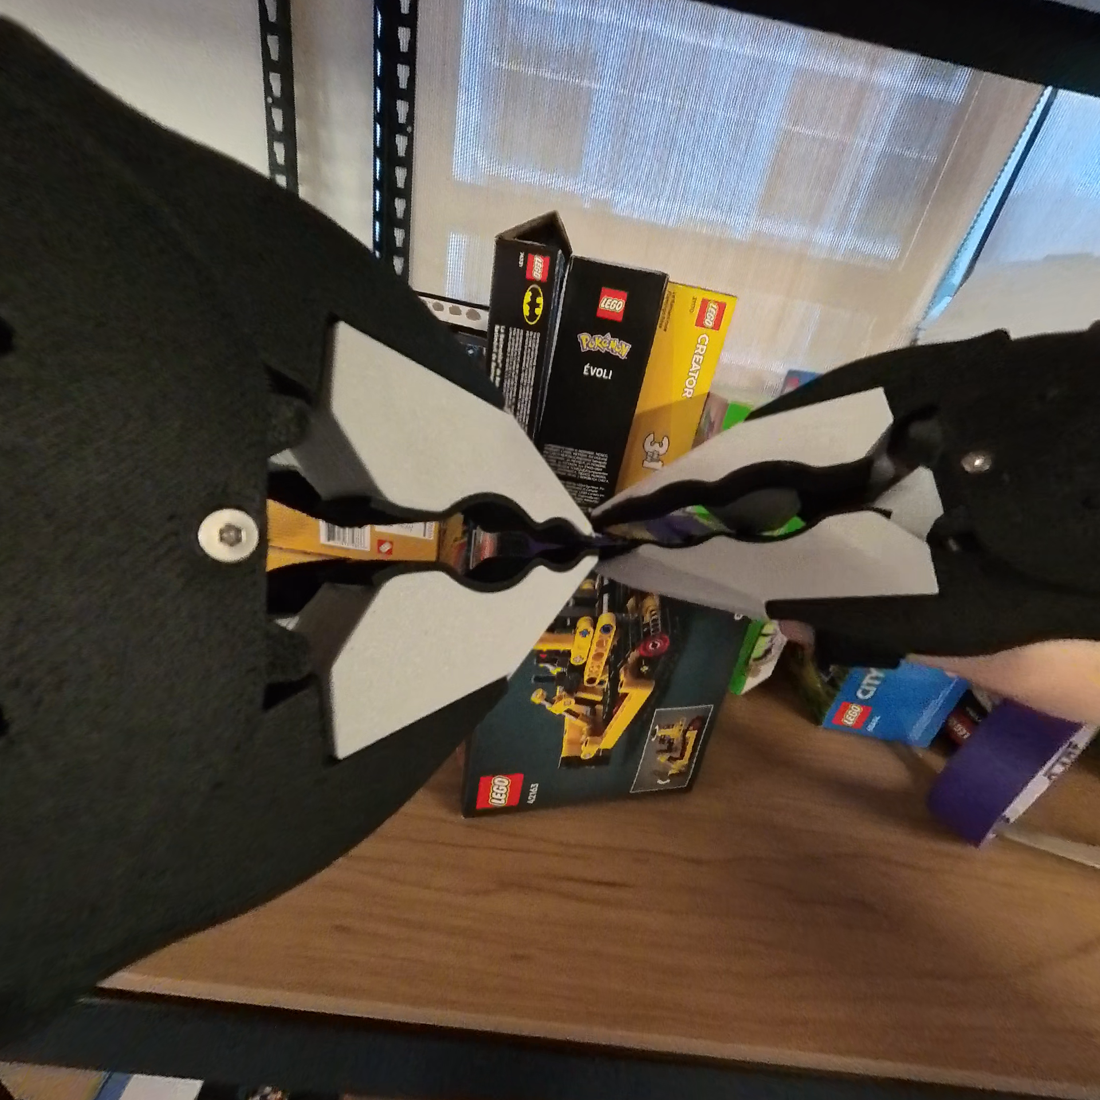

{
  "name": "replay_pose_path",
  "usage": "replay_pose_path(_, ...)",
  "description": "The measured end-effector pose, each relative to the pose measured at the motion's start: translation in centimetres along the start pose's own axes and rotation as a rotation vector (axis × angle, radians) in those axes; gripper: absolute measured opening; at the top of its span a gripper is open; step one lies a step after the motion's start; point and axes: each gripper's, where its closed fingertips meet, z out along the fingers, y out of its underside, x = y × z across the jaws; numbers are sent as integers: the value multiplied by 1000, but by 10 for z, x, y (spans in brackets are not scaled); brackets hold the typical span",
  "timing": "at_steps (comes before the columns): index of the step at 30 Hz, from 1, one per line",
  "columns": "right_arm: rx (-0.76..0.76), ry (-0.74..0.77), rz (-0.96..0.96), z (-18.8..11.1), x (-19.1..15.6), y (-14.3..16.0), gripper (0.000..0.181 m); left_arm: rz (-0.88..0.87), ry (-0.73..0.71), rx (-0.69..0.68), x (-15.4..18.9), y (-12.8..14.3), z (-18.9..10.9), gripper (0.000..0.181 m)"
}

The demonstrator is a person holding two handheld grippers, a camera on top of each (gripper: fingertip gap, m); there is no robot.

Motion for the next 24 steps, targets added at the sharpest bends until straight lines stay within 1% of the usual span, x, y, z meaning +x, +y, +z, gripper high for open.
replay_pose_path(8, -2, -13, 14, 0, 0, 1, 16, 104, -33, -85, 12, 11, 8, 0)
replay_pose_path(14, -7, -20, 20, 0, 1, 1, 15, 73, -54, -92, 13, 15, 11, 0)
replay_pose_path(17, -9, -30, 19, 1, 0, 1, 16, 113, -76, -108, 13, 17, 12, 0)
replay_pose_path(21, -32, -44, 0, 1, -2, 3, 22, 191, -121, -141, 11, 20, 14, 0)
replay_pose_path(24, -44, -70, 9, 1, -4, 3, 27, 200, -129, -149, 11, 21, 14, 0)
